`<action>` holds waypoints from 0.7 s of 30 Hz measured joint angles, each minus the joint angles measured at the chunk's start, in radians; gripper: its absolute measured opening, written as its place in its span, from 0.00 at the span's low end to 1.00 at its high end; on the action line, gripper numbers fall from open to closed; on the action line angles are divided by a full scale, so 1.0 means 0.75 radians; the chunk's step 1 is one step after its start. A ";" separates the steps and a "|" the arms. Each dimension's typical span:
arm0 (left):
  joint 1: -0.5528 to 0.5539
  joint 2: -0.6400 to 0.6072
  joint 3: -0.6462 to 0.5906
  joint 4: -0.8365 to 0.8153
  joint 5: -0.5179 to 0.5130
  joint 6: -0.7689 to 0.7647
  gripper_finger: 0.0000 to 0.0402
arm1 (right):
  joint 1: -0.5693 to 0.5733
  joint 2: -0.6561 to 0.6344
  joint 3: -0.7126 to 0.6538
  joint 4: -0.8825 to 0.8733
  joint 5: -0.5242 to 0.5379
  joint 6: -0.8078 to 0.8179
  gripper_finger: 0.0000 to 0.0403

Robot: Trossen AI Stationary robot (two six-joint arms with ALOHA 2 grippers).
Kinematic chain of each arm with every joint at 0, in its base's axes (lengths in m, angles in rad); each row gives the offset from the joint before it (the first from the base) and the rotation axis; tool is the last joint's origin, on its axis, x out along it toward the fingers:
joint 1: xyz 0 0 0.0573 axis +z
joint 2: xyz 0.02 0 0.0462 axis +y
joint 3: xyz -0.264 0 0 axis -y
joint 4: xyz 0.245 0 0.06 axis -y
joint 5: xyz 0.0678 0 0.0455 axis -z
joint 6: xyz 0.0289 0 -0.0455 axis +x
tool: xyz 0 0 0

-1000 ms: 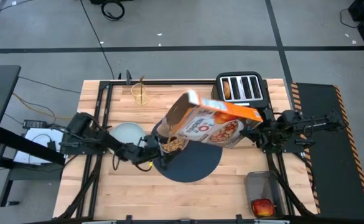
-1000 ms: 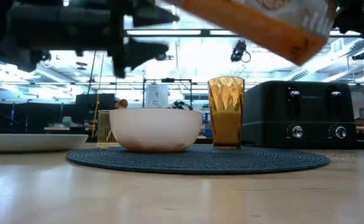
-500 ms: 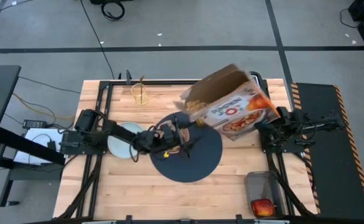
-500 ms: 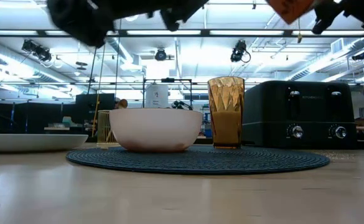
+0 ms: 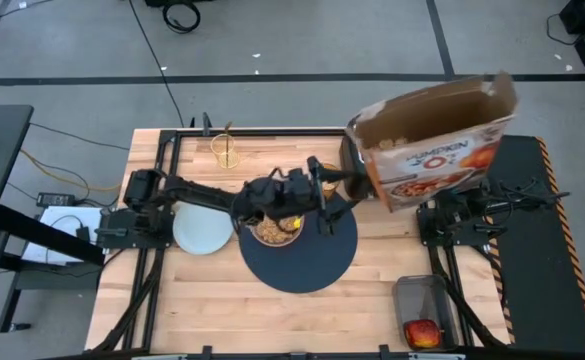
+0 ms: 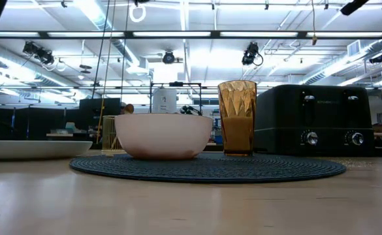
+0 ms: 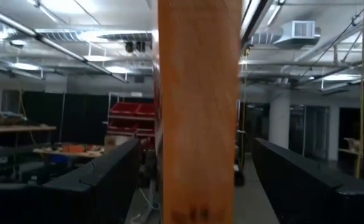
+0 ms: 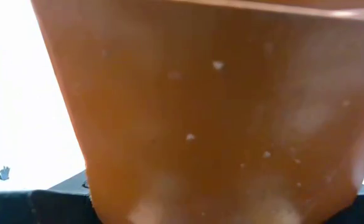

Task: Arrange a breakfast setting
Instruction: Pour the cereal from the orange cereal box into the light orange bowl

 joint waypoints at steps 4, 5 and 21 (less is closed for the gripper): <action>0.019 0.018 0.151 -0.168 0.036 -0.014 0.78 | 0.000 0.011 -0.001 -0.009 0.000 -0.001 0.72; 0.021 0.022 0.178 -0.191 0.049 -0.016 0.78 | 0.000 0.015 -0.001 -0.002 0.000 -0.001 0.72; 0.040 0.247 0.501 -0.242 0.144 -0.042 0.78 | 0.000 0.116 0.002 0.014 0.031 -0.055 0.72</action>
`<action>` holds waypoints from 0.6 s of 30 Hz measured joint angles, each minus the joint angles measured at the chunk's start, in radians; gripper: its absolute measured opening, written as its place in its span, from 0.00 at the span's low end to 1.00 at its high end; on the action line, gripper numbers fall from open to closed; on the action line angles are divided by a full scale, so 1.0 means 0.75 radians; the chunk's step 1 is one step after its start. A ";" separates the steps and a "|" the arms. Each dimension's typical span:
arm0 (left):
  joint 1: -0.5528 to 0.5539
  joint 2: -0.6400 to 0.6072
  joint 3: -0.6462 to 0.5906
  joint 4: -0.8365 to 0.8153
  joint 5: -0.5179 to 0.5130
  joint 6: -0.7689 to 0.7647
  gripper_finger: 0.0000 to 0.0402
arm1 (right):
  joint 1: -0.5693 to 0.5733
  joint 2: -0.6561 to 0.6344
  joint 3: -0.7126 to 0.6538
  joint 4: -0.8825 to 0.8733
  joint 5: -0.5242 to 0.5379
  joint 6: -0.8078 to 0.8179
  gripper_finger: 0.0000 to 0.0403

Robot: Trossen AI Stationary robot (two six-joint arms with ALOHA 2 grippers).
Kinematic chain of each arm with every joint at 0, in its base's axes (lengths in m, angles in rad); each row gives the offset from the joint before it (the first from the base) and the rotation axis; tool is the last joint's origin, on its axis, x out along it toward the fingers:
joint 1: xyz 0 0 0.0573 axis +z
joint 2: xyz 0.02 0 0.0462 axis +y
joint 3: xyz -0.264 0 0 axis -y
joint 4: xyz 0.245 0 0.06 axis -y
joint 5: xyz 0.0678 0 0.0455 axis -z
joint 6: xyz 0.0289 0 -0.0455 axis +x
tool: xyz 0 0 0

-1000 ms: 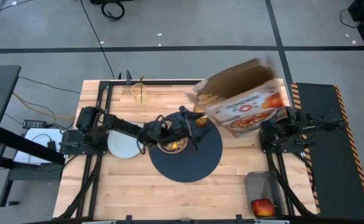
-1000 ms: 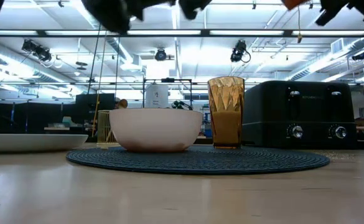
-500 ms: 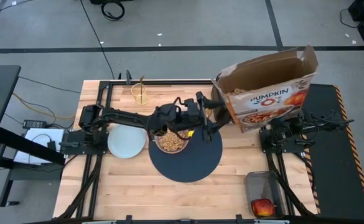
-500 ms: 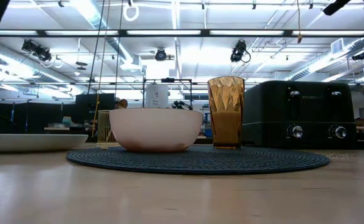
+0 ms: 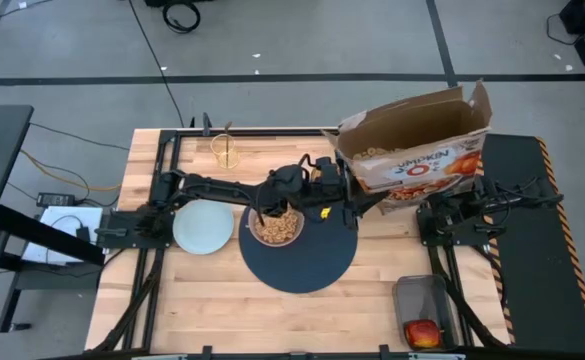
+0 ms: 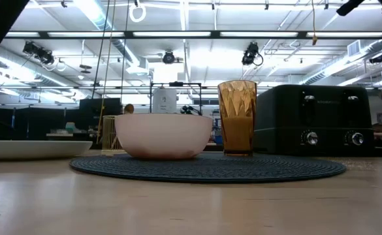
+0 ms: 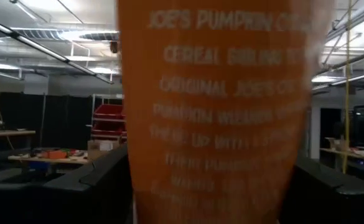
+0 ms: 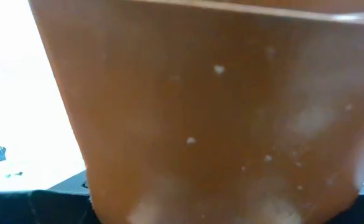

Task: Arrange a breakfast setting
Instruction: Pour the cereal from the orange cereal box into the light orange bowl

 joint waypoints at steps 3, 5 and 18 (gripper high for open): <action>0.007 0.003 0.035 -0.020 0.000 0.003 0.78 | 0.000 0.029 0.003 0.001 0.025 -0.013 0.72; 0.008 0.003 0.055 -0.044 0.003 0.004 0.78 | -0.001 0.047 0.004 0.009 0.026 -0.015 0.72; 0.030 -0.007 0.080 -0.141 0.017 -0.012 0.51 | -0.001 0.070 -0.001 -0.017 0.075 -0.011 0.79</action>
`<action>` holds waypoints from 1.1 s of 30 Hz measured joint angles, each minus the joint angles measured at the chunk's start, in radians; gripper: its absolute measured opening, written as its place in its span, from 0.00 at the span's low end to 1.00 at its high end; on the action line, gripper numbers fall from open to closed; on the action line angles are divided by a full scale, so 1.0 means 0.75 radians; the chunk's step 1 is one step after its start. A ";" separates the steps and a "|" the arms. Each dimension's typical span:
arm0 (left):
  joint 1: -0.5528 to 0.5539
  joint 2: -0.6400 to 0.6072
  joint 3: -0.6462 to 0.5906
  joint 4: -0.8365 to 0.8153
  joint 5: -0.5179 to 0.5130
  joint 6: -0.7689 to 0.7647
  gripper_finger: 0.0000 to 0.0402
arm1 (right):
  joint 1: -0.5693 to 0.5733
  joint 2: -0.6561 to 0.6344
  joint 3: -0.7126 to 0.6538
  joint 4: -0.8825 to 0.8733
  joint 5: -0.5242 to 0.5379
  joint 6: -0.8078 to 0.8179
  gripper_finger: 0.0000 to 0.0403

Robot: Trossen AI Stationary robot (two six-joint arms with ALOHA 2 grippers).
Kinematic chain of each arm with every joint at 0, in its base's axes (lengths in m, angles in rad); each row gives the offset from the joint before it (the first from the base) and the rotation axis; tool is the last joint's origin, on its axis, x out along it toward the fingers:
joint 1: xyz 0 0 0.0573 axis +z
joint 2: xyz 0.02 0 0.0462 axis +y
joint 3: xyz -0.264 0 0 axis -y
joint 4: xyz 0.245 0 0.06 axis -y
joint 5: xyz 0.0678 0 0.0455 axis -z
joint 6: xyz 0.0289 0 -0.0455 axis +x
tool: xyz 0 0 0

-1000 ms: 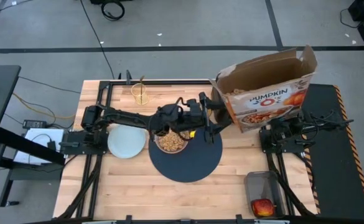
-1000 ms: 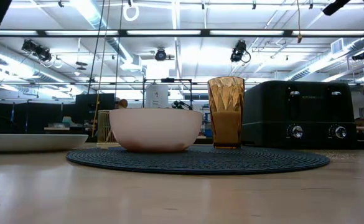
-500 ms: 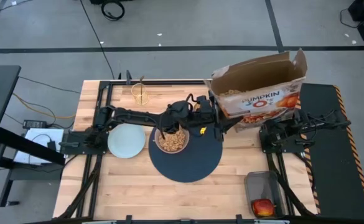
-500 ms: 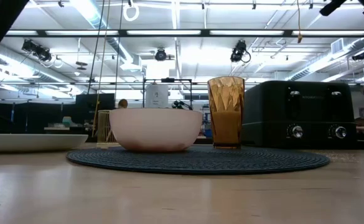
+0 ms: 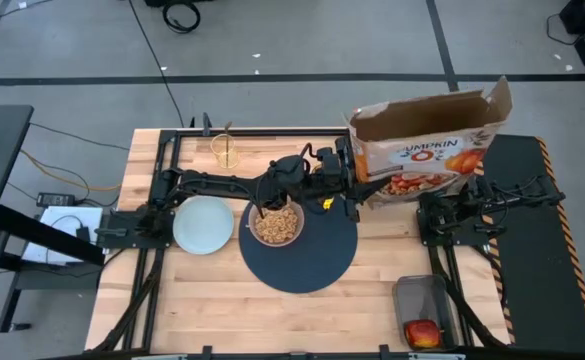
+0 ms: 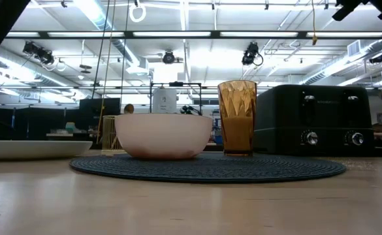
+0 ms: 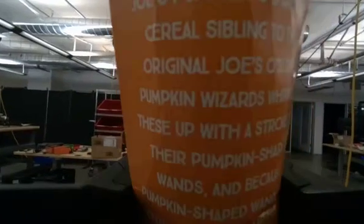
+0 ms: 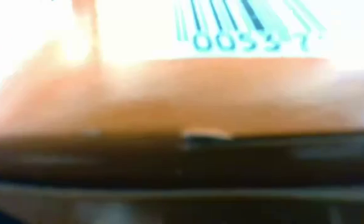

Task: Arrange a breakfast setting
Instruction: Pour the cereal from the orange cereal box into the light orange bowl

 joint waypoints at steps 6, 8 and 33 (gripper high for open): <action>-0.001 -0.024 -0.001 -0.039 0.004 0.053 0.51 | 0.000 -0.009 -0.001 -0.036 0.010 0.014 0.86; -0.001 -0.051 -0.005 -0.071 0.003 0.085 0.51 | 0.001 -0.008 -0.002 -0.066 0.016 0.032 0.89; -0.056 -0.695 -0.005 -0.808 -1.046 0.638 0.50 | 0.002 0.006 -0.002 -0.356 -0.010 0.120 0.97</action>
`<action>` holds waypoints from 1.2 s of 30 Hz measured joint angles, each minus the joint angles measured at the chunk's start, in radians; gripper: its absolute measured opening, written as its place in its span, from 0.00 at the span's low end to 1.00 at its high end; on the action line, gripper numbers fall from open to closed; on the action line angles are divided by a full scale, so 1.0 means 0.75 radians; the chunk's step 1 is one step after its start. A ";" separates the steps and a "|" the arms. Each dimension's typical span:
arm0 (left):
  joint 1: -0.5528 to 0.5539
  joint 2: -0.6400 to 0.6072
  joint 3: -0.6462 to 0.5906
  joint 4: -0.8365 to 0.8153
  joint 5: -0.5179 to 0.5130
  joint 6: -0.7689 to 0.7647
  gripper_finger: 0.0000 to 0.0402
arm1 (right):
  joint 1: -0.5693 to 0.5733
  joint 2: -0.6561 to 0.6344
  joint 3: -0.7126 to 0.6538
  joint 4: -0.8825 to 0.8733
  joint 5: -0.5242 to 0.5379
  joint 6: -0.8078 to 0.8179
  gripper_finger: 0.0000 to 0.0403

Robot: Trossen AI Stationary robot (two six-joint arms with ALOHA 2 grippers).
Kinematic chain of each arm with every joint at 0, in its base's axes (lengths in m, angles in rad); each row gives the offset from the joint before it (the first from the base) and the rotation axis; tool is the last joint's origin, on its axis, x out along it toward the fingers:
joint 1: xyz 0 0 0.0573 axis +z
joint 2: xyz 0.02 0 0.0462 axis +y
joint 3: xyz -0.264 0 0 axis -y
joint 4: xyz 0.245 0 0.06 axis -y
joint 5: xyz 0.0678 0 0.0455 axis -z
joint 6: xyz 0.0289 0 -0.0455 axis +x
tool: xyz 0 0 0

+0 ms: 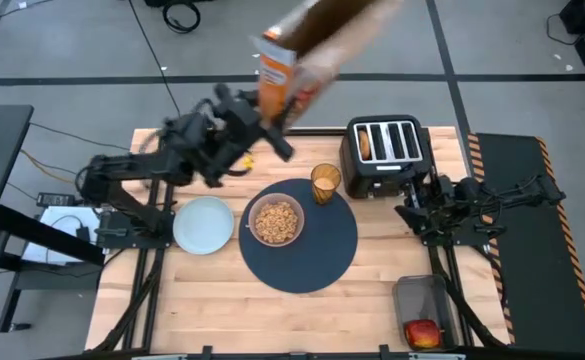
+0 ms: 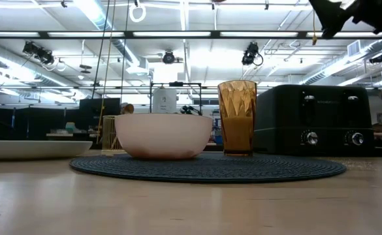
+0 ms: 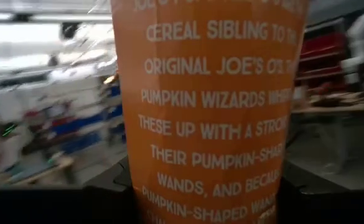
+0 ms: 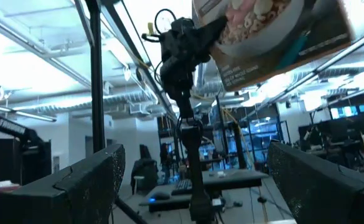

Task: Arrange a breakfast setting
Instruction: Pour the cereal from the orange cereal box into the light orange bowl

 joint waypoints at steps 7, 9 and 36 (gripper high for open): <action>0.002 -0.125 -0.004 -0.399 -0.299 -0.212 0.50 | 0.000 0.000 0.000 -0.056 -0.001 0.030 0.97; 0.015 -0.139 -0.005 -0.521 -0.347 -0.306 0.50 | 0.000 0.001 0.001 -0.064 -0.001 0.049 0.97; -0.023 -0.276 -0.019 -2.158 -0.803 -1.979 0.50 | 0.001 0.006 0.002 -0.141 0.008 0.126 0.97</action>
